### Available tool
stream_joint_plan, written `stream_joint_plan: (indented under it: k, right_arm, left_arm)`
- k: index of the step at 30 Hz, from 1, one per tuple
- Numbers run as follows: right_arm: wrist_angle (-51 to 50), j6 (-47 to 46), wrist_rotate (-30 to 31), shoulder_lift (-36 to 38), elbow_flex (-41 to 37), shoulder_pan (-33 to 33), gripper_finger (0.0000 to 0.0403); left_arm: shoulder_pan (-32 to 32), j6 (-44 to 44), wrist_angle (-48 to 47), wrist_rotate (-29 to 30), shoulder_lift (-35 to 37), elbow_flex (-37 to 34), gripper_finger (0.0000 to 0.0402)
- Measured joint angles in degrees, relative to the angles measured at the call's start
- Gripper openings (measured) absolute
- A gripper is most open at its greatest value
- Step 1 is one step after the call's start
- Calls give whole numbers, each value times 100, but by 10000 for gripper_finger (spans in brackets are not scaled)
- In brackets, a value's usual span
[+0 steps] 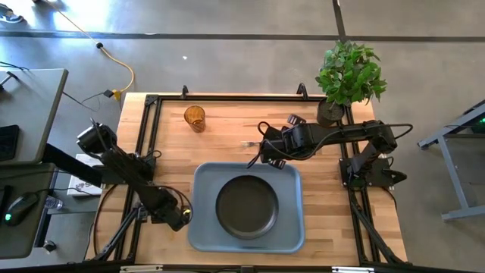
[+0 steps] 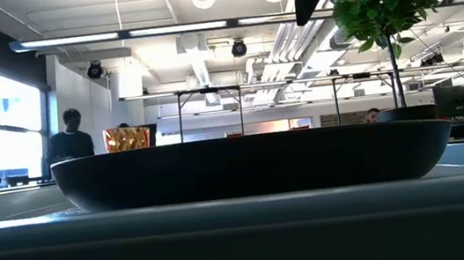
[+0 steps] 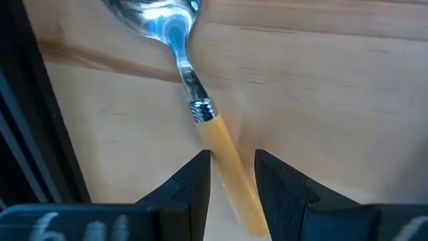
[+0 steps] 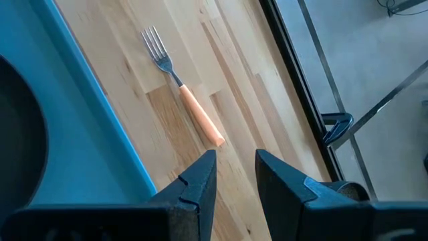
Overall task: Pick and place plate/cup/fork/spoon on tray
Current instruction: Put the brown spoon on the blue serving tray to the left of the black plate
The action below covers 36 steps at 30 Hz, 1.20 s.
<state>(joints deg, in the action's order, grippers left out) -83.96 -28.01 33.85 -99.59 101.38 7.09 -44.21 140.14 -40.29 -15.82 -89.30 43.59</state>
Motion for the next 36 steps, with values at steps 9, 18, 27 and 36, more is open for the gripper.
stream_joint_plan:
  k: [9, 18, 27, 36]
  right_arm:
    - [78, 0, 0, 0, 0, 0, 94]
    - [136, 0, -2, 0, 0, 2, 94]
    - [136, 1, -30, 0, 0, 0, 94]
    - [146, 0, -28, 0, 0, 0, 94]
  left_arm:
    - [-4, 17, -65, -89, -85, 0, 106]
    - [7, -72, -119, -291, -308, 22, 87]
    - [-13, -152, -69, -529, -358, 11, 29]
    - [-20, -129, -97, -165, -140, 85, 24]
